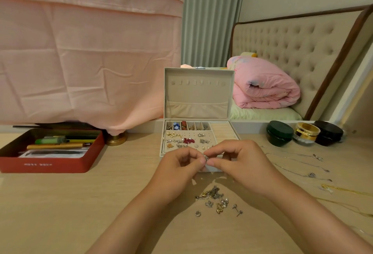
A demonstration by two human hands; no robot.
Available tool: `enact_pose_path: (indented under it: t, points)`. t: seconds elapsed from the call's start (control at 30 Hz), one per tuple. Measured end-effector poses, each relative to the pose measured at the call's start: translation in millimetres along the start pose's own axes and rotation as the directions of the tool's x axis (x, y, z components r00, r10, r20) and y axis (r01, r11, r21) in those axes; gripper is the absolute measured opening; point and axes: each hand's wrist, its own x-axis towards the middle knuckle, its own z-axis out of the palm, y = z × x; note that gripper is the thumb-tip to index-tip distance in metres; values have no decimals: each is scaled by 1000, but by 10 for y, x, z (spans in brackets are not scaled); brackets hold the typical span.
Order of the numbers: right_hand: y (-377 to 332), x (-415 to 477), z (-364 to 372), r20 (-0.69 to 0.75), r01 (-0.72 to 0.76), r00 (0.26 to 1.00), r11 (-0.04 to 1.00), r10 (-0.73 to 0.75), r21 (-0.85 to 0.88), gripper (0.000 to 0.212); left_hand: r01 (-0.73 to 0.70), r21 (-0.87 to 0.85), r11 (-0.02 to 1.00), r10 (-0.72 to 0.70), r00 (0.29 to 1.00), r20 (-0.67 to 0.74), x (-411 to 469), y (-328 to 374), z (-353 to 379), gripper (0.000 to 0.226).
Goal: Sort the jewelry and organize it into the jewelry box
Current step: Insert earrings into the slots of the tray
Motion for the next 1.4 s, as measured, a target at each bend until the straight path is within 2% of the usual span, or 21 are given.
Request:
enact_pose_path:
  t: [0.2,0.27,0.33,0.43,0.57,0.7,1.0,1.1,1.4]
  points:
    - [-48,123,78,-33,119,992,992,-120,-47,23,-102,104,989,108,993,-49,35,72,-111,10]
    - [-69,218,125,-71,152,985,986,-157,-73,21,-154,230,961,184,976,-116,60,103,-215,8]
    - [-57,345,181,-89,143,984,982,-155,-124,19,-176,420,890,286,934,-215,103,81,-358,15]
    - [-8,530,282,-59,96,992,968,-112,-230,12,-99,554,826,304,907,-291,156,-9,-552,31]
    - [27,659,421,33,164,985,874,-168,-457,15,23,521,853,132,957,-258,174,-116,-627,51]
    - [70,674,492,46,181,981,814,-187,-553,18,39,529,848,81,976,-201,173,-191,-559,64]
    - [40,680,593,52,212,971,748,-231,-629,14,55,470,881,77,963,-258,176,-211,-558,68]
    - [33,682,592,43,188,978,763,-205,-618,15,66,443,894,64,960,-273,186,-216,-557,69]
    - [62,653,598,71,199,977,729,-204,-655,15,61,471,880,68,966,-251,201,-234,-577,71]
